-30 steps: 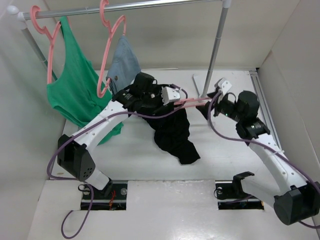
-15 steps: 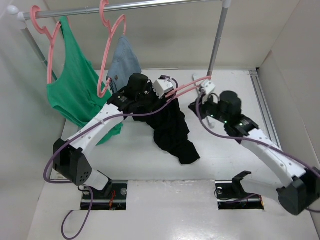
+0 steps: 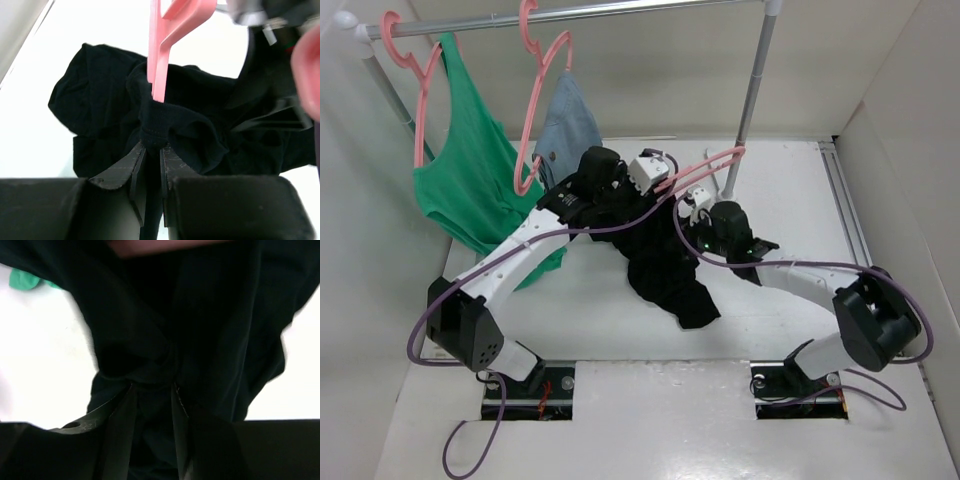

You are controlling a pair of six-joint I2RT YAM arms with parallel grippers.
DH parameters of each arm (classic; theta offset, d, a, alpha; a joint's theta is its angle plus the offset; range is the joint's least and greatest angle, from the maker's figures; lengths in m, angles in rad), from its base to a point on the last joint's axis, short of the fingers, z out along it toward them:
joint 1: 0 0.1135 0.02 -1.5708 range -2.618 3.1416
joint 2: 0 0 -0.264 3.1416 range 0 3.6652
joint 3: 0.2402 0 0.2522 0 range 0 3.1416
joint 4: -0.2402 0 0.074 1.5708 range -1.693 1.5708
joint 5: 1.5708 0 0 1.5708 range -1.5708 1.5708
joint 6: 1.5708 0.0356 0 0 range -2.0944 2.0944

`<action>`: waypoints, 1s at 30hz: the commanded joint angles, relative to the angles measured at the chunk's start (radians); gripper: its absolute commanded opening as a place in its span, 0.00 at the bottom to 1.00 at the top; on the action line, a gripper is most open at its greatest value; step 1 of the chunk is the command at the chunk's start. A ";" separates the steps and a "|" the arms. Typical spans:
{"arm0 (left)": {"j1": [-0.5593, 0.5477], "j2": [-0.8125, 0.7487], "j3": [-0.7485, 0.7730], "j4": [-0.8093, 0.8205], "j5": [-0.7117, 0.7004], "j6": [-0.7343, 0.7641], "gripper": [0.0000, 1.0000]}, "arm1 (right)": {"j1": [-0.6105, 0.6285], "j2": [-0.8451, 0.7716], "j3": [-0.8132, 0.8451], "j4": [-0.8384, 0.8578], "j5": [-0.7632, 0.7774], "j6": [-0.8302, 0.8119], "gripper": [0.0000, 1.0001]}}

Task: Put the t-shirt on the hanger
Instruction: Place tshirt on hanger

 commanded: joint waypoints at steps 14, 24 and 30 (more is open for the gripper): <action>-0.051 -0.058 -0.046 0.112 -0.060 -0.040 0.00 | 0.034 0.202 0.014 0.297 0.165 0.332 0.50; -0.051 -0.099 -0.049 0.052 -0.071 0.015 0.00 | -0.139 0.046 -0.183 0.233 0.125 0.384 0.00; -0.051 -0.225 -0.170 -0.017 0.031 0.181 0.00 | -0.455 -0.381 -0.309 -0.073 0.165 0.259 0.00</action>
